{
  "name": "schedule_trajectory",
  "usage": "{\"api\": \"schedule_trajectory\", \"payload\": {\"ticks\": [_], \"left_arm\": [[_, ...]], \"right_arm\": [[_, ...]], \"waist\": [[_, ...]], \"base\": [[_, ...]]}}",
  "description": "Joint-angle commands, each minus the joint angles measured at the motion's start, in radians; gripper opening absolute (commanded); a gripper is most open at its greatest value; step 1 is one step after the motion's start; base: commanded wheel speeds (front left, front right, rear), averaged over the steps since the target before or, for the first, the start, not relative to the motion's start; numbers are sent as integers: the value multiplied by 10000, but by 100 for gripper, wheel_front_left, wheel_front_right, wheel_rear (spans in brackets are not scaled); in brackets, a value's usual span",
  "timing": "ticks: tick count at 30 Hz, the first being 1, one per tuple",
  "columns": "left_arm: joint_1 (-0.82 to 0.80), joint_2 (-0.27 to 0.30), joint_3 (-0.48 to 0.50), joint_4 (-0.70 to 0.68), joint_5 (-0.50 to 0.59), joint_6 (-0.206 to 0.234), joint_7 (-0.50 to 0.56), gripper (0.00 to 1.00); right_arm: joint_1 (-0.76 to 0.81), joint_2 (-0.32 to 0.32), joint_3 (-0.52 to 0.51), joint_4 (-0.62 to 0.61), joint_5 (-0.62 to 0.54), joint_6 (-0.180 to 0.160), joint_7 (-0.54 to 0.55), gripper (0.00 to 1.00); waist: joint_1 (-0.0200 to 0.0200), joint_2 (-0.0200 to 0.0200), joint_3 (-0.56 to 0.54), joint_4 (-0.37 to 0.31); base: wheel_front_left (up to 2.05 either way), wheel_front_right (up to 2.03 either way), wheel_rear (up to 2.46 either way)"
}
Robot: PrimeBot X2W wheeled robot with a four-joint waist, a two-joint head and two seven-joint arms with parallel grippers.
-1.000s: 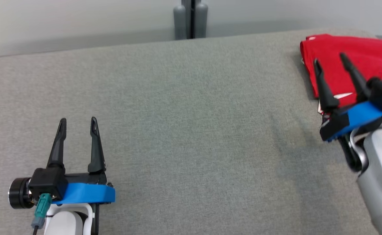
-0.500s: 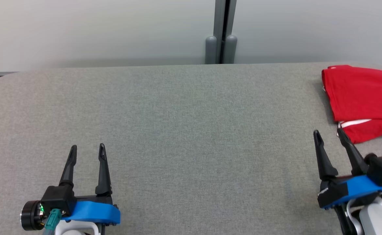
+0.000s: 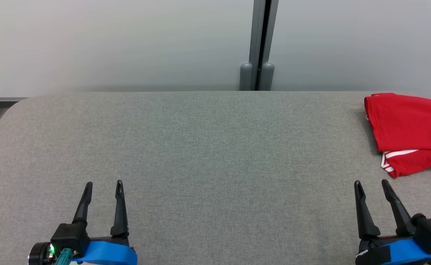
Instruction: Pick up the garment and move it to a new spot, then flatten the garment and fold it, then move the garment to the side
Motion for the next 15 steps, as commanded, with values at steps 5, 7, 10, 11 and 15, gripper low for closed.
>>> {"api": "schedule_trajectory", "payload": {"ticks": [5,7,10,11,15], "left_arm": [[156,0,135,89,-25,-90,4,100],[196,-1,170,132,-35,-127,4,100],[240,-11,160,133,9,-131,4,100],[250,-14,150,121,24,-115,4,100],[247,-25,136,86,34,-101,4,100]], "right_arm": [[422,198,-50,-475,-245,5,116,100],[506,242,-59,-595,-289,5,154,100],[545,294,-75,-732,-313,5,215,100],[558,296,-82,-771,-328,5,245,100],[576,315,-102,-856,-331,5,294,100]], "waist": [[1,2,-126,-24],[1,2,-154,-46],[1,2,-170,-79],[1,2,-165,-88],[1,2,-149,-116]], "base": [[0,0,0],[0,0,0],[0,0,0],[0,0,0],[0,0,0]]}}
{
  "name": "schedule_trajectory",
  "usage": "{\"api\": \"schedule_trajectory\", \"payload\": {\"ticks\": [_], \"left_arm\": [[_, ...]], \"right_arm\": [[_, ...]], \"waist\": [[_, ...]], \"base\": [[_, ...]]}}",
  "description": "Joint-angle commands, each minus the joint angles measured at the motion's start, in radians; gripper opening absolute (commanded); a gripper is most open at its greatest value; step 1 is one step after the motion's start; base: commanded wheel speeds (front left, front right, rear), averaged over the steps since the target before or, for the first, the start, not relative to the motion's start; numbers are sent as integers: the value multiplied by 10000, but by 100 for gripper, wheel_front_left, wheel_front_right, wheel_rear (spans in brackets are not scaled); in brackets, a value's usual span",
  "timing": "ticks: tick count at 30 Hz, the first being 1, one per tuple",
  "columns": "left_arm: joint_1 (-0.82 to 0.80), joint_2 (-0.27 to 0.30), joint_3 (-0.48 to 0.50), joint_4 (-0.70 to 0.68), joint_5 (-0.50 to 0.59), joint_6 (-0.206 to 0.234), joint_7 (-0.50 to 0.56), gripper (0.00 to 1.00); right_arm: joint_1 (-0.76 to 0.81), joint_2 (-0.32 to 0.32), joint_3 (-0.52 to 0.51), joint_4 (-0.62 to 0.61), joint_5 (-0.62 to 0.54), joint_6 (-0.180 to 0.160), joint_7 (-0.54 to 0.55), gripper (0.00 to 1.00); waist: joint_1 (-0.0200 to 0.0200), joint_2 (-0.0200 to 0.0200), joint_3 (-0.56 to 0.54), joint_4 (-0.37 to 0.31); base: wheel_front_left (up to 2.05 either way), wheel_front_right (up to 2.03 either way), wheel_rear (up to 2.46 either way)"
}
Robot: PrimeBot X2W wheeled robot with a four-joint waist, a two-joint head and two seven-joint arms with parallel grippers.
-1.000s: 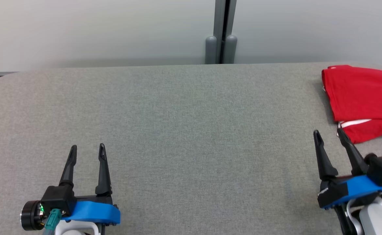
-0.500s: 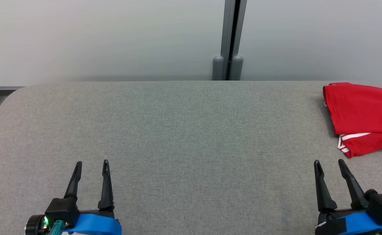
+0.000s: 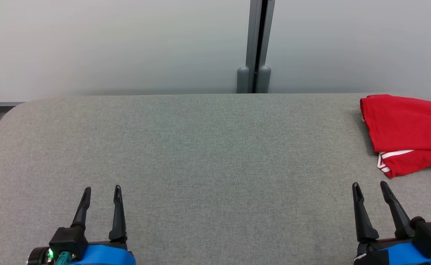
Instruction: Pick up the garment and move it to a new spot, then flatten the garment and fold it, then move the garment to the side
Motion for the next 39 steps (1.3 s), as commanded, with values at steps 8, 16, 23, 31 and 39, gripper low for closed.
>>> {"api": "schedule_trajectory", "payload": {"ticks": [8,16,23,31,39], "left_arm": [[-10,-20,53,38,-21,-40,4,100],[-8,-32,103,52,-10,4,4,100],[43,-28,136,439,-337,-13,174,0],[-99,-31,280,373,-1966,-81,595,0],[-184,-34,349,279,-3263,-132,882,0]], "right_arm": [[159,44,-42,-38,-8,5,76,100],[126,44,-36,34,48,5,88,100],[-19,72,17,418,331,0,160,0],[-197,93,-67,514,1892,0,540,0],[-346,110,-125,590,3133,1,835,0]], "waist": [[0,0,-7,-59],[0,0,-56,-114],[0,0,-66,-128],[0,0,-74,-144],[0,0,-80,-159]], "base": [[0,0,0],[0,0,0],[0,0,0],[0,0,0],[0,0,0]]}}
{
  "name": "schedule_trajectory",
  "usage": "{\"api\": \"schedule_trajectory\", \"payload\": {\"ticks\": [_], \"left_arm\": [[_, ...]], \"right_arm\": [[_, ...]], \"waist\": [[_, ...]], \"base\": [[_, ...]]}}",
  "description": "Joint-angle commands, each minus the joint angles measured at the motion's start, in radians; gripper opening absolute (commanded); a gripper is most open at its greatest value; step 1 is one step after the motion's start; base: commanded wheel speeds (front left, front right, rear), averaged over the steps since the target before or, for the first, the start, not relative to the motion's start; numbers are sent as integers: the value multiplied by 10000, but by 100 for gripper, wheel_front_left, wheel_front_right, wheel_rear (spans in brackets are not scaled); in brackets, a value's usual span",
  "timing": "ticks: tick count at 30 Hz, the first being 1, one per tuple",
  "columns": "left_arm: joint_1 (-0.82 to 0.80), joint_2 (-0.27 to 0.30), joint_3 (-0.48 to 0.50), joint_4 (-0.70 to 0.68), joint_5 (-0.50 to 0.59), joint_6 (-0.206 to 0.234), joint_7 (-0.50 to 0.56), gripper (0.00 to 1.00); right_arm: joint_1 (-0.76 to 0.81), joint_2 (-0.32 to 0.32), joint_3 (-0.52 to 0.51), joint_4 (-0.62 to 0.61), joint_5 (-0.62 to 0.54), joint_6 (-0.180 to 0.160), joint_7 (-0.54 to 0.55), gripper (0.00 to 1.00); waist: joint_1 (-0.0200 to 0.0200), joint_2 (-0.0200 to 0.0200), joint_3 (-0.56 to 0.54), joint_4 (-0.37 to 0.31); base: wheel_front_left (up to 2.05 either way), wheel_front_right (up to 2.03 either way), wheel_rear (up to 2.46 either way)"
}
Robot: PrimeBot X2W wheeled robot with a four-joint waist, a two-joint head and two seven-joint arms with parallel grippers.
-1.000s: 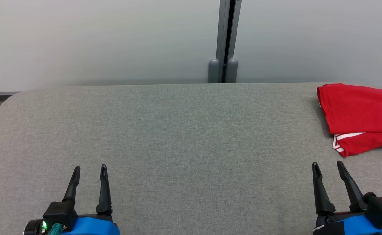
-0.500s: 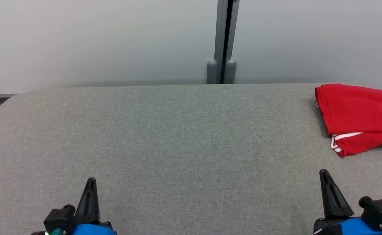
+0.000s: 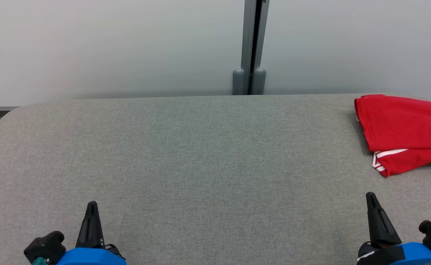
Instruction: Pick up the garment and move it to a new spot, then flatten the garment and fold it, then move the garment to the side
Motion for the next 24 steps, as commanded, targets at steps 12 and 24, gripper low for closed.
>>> {"api": "schedule_trajectory", "payload": {"ticks": [12,24], "left_arm": [[-494,8,189,-283,-2143,-123,494,0],[-641,4,328,-355,-3875,-197,928,0]], "right_arm": [[-529,31,-137,8,2064,1,476,0],[-724,53,-222,115,3734,1,875,0]], "waist": [[0,-1,-11,-24],[0,-1,-22,-48]], "base": [[0,0,0],[0,0,0]]}}
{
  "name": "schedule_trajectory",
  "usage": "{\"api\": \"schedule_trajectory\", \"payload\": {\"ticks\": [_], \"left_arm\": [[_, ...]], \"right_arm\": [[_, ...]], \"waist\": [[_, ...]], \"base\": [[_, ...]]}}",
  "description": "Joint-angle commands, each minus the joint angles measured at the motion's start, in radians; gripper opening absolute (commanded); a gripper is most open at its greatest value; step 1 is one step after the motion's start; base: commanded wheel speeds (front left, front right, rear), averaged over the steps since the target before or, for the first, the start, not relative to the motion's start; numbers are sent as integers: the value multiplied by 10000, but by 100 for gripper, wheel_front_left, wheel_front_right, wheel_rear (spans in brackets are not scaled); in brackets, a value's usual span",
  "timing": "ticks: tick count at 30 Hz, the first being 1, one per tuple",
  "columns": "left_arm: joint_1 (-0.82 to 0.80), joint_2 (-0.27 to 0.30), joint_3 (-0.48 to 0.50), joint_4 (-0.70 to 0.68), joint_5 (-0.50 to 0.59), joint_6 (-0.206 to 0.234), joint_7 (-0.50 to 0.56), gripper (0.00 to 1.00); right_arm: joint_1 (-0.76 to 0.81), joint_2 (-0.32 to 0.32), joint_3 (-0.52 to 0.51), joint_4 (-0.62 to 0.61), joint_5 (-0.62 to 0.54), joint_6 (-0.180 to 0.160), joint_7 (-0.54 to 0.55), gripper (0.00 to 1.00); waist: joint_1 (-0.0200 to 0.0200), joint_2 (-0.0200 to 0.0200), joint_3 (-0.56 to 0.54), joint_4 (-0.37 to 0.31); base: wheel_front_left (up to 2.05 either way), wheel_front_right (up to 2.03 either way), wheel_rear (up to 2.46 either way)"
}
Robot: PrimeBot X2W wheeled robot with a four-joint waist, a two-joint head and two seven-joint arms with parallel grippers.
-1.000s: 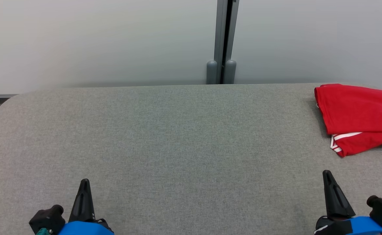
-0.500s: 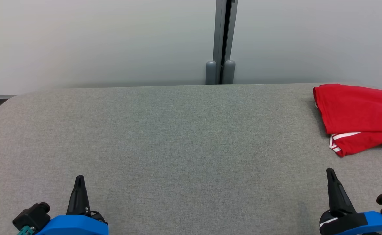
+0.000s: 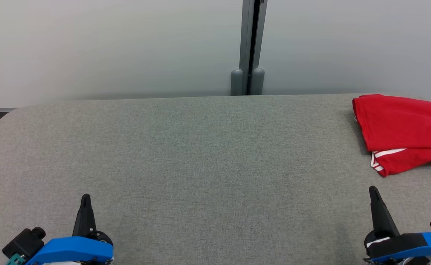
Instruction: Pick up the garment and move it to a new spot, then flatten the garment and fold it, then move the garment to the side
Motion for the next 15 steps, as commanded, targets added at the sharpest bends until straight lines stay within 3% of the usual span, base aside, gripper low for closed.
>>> {"api": "schedule_trajectory", "payload": {"ticks": [1,15], "left_arm": [[-266,9,42,-163,-307,-56,71,0],[-418,5,207,-231,-2059,-126,517,0]], "right_arm": [[-300,1,-54,-90,303,1,61,0],[-489,22,-140,27,1993,2,465,0]], "waist": [[0,-1,-1,-2],[0,-1,-14,-30]], "base": [[0,0,0],[0,0,0]]}}
